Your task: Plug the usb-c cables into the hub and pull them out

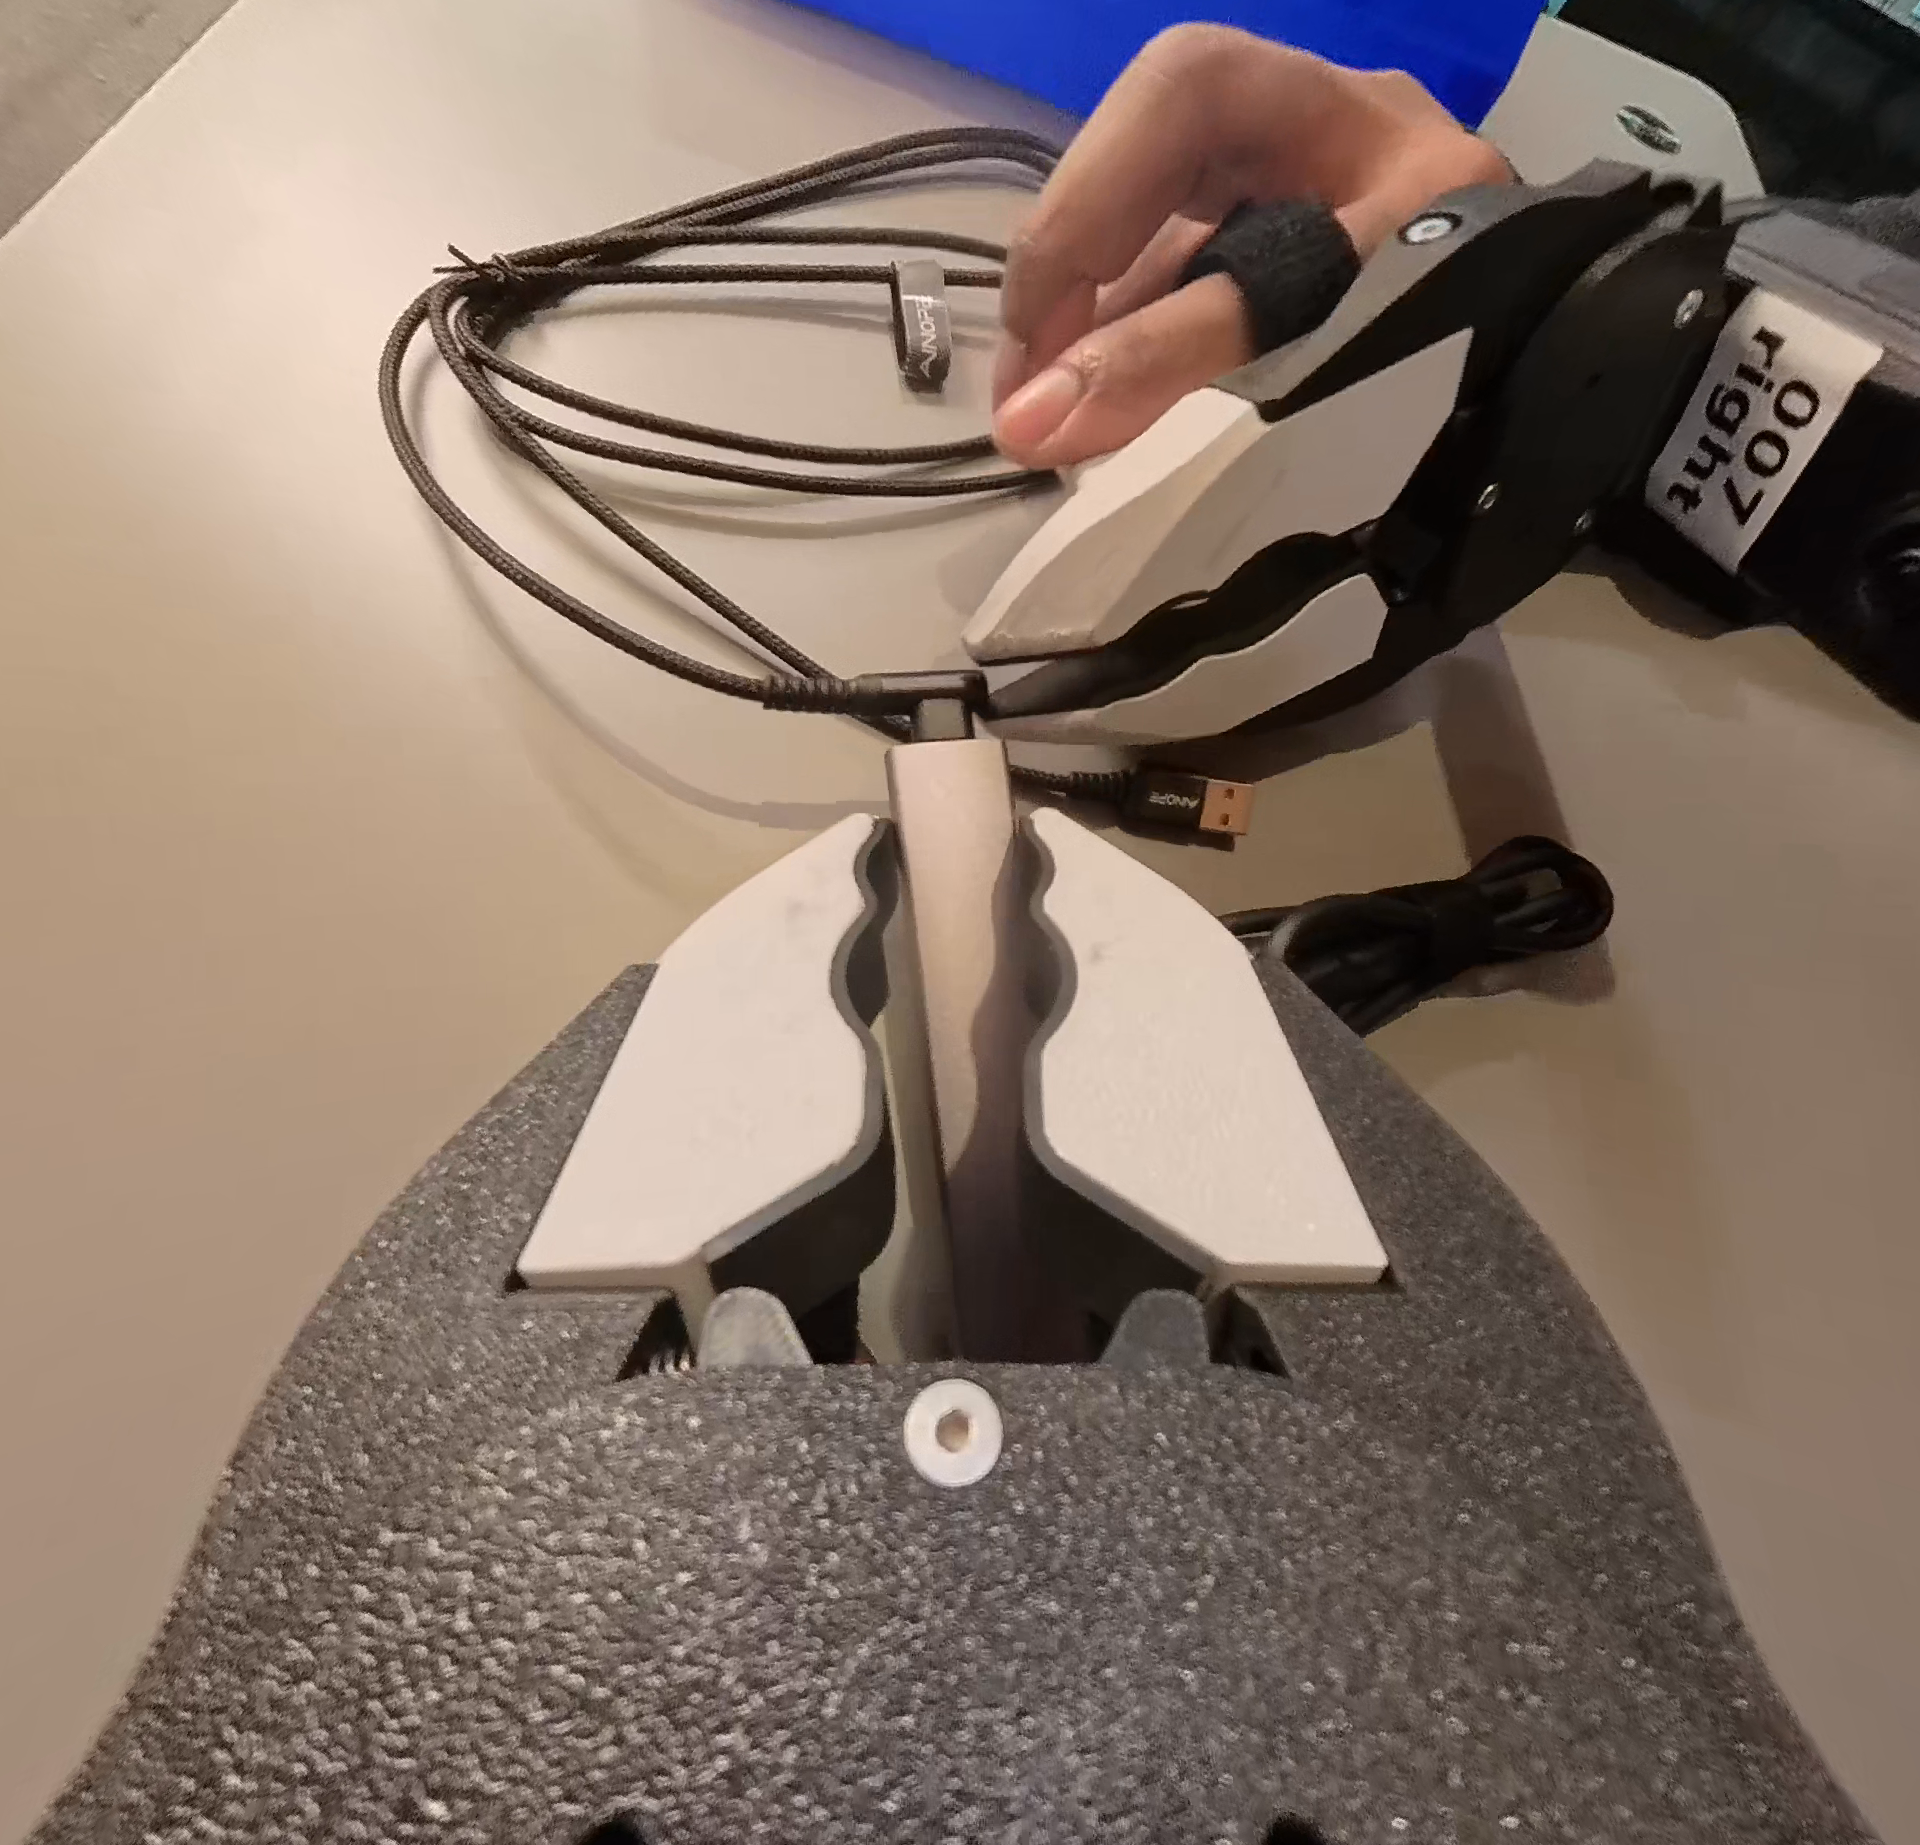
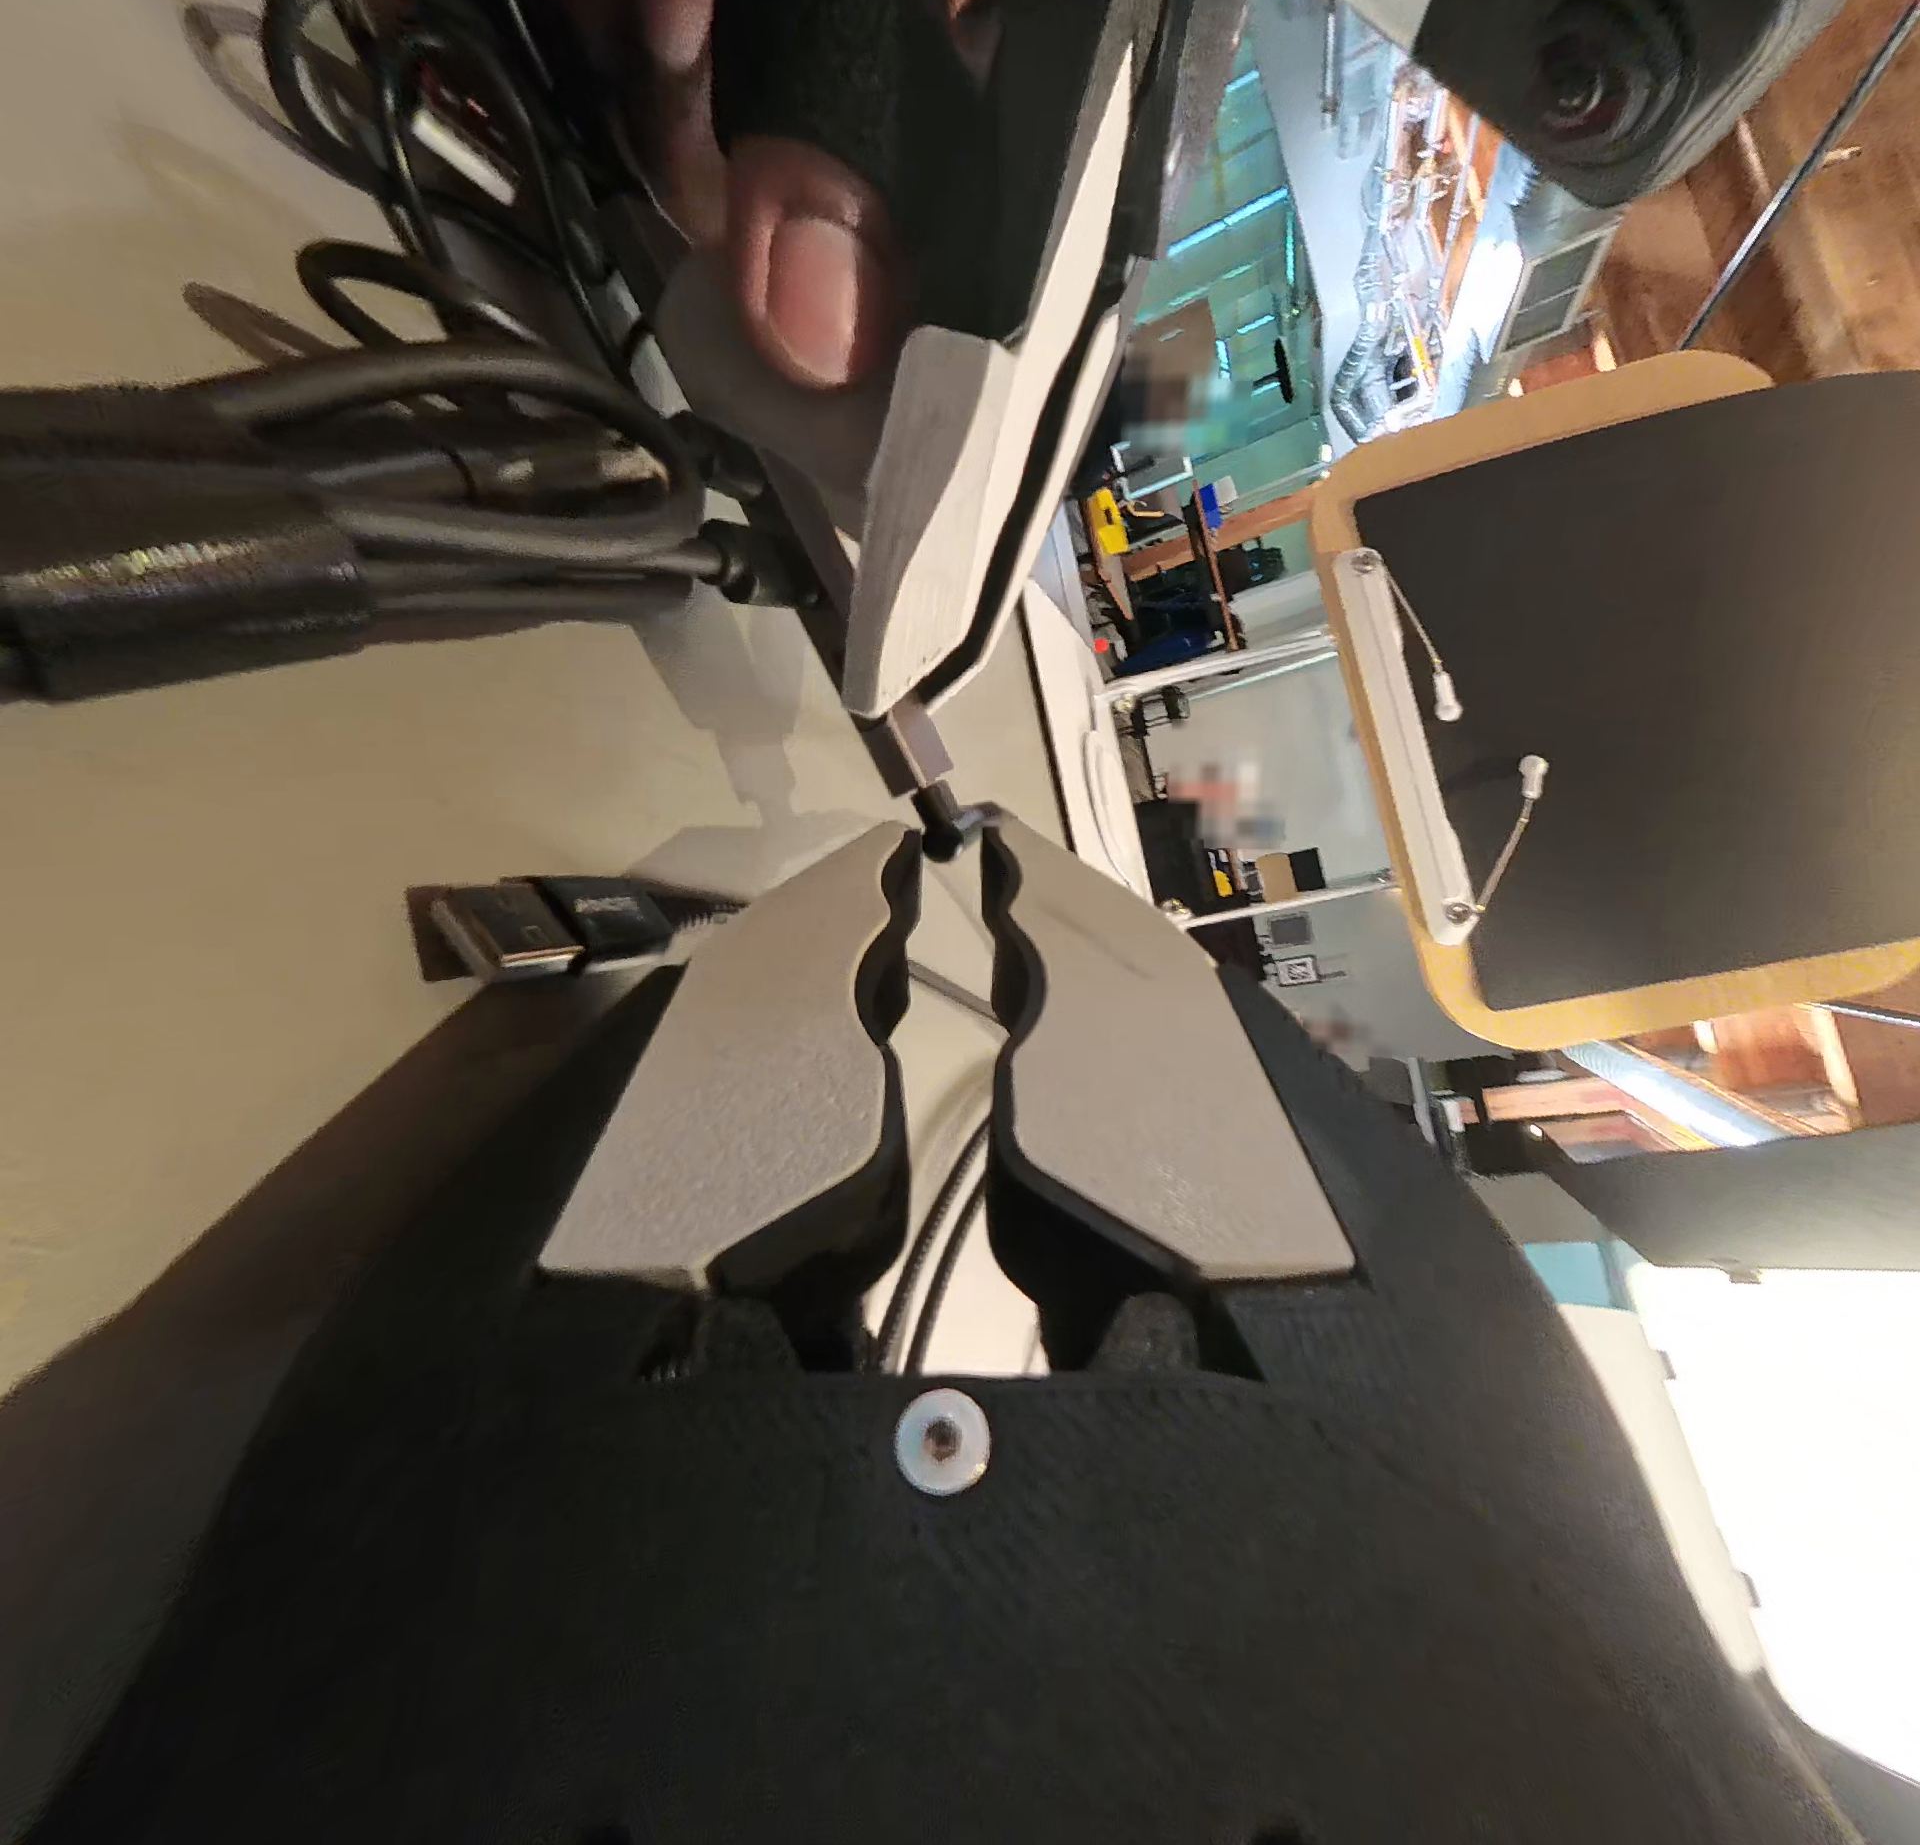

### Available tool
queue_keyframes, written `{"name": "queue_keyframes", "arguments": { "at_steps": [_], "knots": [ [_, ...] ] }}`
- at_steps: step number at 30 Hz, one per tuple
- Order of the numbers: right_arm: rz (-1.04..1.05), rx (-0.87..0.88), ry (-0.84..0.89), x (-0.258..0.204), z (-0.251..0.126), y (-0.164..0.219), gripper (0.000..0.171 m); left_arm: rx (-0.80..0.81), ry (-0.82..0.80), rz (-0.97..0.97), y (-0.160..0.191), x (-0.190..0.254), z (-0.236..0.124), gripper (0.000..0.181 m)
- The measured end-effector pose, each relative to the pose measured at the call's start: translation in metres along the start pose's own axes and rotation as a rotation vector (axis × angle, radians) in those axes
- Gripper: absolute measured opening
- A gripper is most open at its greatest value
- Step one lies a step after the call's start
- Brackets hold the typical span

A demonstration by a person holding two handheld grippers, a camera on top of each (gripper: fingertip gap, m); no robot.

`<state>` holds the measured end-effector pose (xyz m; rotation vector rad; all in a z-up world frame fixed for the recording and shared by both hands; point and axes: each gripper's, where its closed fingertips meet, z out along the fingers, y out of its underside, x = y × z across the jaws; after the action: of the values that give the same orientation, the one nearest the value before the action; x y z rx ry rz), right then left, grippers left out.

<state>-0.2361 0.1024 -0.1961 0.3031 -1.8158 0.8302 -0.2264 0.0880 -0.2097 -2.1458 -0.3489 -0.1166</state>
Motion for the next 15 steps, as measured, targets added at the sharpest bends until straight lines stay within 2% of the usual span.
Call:
{"name": "queue_keyframes", "arguments": {
  "at_steps": [4,9,12,15],
  "knots": [
    [0.039,-0.041,0.133,0.025,-0.003,0.011,0.000,0.004,-0.034,-0.036,-0.002,-0.012,0.000,0.022],
    [0.227,-0.123,0.229,0.054,-0.010,0.036,0.001,-0.007,-0.047,-0.035,-0.005,-0.022,0.004,0.022],
    [0.410,-0.228,0.274,0.069,-0.019,0.058,0.010,0.006,-0.055,-0.042,-0.007,-0.024,0.003,0.022],
    [0.730,-0.387,0.220,0.062,-0.026,0.075,0.028,0.011,-0.055,-0.039,-0.008,-0.024,0.003,0.022]
  ]
}}
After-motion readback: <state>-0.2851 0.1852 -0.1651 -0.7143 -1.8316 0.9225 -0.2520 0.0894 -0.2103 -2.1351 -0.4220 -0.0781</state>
